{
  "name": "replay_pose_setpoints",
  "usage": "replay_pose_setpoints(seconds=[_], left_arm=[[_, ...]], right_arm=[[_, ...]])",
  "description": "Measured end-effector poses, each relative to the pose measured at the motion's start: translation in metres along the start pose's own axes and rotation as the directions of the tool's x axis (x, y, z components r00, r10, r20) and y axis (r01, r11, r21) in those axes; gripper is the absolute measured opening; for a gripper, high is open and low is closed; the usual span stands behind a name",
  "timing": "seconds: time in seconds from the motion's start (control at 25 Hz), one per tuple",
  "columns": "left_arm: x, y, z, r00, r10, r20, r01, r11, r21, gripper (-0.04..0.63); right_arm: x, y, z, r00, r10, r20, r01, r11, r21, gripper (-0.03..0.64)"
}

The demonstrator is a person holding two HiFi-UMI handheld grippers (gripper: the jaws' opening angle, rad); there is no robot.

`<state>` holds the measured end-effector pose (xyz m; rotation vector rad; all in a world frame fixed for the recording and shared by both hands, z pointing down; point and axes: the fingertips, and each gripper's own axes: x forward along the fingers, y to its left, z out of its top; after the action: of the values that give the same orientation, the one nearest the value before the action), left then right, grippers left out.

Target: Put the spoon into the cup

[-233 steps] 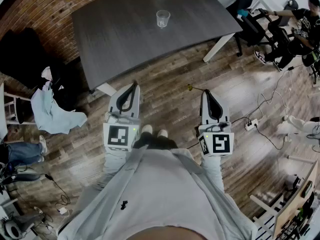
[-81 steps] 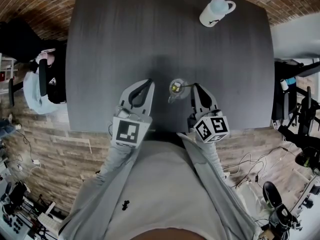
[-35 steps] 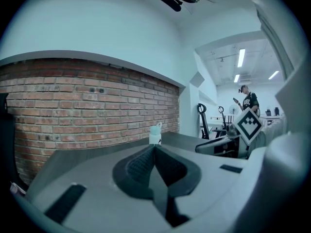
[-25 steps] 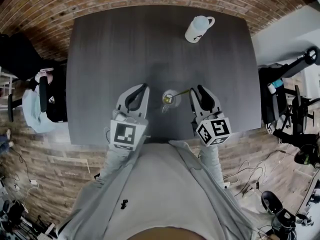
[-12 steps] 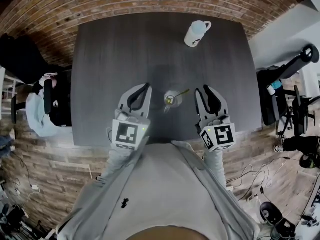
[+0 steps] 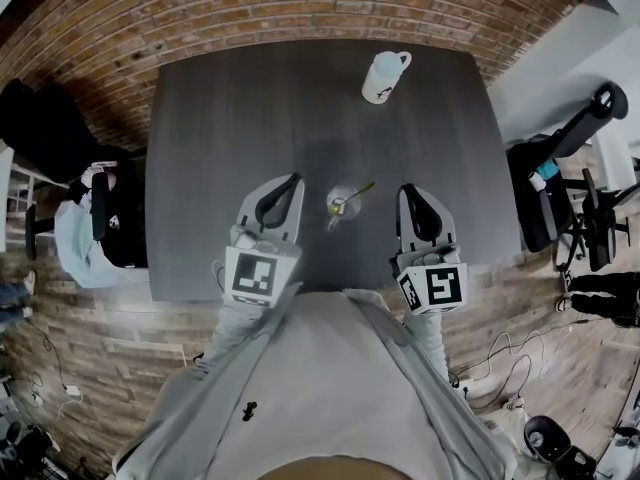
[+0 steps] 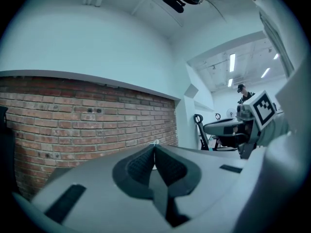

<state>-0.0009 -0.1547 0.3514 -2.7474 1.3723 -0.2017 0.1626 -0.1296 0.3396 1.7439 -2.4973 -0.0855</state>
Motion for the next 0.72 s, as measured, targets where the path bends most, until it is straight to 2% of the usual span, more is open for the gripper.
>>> replay_pose_setpoints(seconds=[0.52, 0.64, 0.72], left_arm=[[0.006, -0.009, -0.005, 1.000, -0.020, -0.008, 0.020, 1.000, 0.011, 0.018], [0.007, -0.009, -0.005, 1.000, -0.009, -0.016, 0.009, 1.000, -0.021, 0.018], [0.009, -0.008, -0.006, 1.000, -0.014, -0.016, 0.014, 1.000, -0.011, 0.020]], right_arm=[[-0.004, -0.009, -0.002, 1.000, -0.013, 0.014, 0.012, 1.000, 0.015, 0.015], [-0.003, -0.013, -0.003, 1.000, -0.014, 0.010, 0.014, 1.000, 0.018, 0.015], [-0.002, -0.015, -0.004, 1.000, -0.018, 0.005, 0.017, 1.000, 0.018, 0.015]])
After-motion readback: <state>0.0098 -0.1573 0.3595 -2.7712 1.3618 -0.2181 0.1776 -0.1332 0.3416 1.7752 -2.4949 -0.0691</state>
